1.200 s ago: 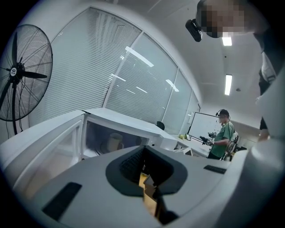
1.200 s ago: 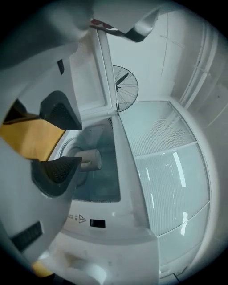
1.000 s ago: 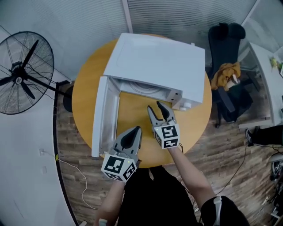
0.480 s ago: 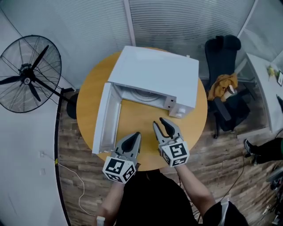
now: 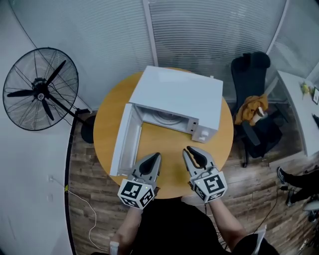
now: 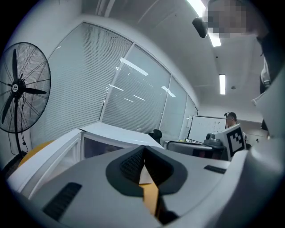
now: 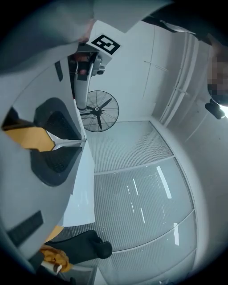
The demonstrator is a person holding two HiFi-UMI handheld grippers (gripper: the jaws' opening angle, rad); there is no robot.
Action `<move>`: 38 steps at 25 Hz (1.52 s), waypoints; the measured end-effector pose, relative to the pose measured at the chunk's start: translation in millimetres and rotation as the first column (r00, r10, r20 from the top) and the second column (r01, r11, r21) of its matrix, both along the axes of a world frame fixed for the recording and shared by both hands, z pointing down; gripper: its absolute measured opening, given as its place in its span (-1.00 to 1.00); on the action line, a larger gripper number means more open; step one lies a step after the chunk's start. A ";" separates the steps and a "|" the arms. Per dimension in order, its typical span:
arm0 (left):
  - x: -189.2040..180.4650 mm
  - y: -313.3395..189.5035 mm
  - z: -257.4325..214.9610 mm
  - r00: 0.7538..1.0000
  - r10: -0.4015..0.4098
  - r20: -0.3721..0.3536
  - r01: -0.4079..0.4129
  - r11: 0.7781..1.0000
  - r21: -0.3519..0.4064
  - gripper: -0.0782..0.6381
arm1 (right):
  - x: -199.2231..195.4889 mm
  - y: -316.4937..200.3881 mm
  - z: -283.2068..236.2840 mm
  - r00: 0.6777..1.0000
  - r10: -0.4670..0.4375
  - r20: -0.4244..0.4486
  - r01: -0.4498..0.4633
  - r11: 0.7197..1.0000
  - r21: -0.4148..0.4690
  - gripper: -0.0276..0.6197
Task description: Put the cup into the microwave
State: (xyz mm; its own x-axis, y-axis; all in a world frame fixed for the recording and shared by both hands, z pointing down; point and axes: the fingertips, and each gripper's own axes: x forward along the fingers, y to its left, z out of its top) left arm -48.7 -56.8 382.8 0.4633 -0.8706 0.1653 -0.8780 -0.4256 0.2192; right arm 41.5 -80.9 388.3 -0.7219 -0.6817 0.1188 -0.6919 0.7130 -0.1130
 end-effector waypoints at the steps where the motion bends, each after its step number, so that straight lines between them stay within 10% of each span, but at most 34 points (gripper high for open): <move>1: -0.4 -0.1 -5.7 1.000 0.001 0.001 -0.001 1.000 0.010 -0.79 | 1.0 2.7 -5.4 1.000 -0.014 0.002 0.014 1.000 -0.006 -0.74; 17: -7.2 -3.3 -87.9 1.000 0.012 0.023 -0.015 0.991 0.130 -0.79 | 22.1 1.9 -80.7 1.000 -0.010 0.015 0.009 0.998 0.058 -0.86; 38: -9.6 -7.4 -86.1 0.999 0.023 0.029 -0.027 0.991 0.128 -0.79 | 4.0 1.7 -79.4 1.000 -0.013 0.011 0.012 0.997 0.078 -0.90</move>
